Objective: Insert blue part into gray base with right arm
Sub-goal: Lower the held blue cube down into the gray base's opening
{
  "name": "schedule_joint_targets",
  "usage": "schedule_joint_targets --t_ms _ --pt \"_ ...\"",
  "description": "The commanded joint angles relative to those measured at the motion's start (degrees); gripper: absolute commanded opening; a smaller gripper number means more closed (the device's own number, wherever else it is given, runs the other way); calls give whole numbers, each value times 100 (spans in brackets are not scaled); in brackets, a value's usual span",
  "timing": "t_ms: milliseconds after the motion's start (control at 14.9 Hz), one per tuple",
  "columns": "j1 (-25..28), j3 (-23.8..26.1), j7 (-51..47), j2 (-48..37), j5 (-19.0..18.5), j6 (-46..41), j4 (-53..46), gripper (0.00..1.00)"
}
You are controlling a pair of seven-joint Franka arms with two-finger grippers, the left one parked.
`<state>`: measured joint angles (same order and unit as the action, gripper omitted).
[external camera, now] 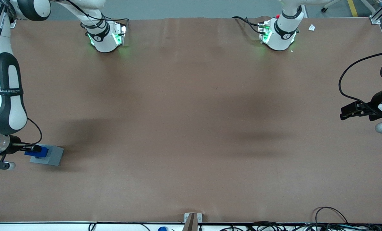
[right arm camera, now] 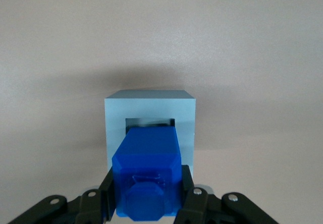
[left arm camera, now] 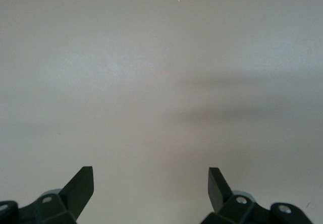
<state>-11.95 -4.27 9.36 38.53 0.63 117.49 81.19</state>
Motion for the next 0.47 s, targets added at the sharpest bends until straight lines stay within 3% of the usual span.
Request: schedule_joint_targets --t_ms 0,201,402 --pt "-133 128 83 154 -11 -24 -209 1" --pt "-132 137 92 181 15 -33 -235 1" --pt "-132 128 101 207 270 -33 -244 1"
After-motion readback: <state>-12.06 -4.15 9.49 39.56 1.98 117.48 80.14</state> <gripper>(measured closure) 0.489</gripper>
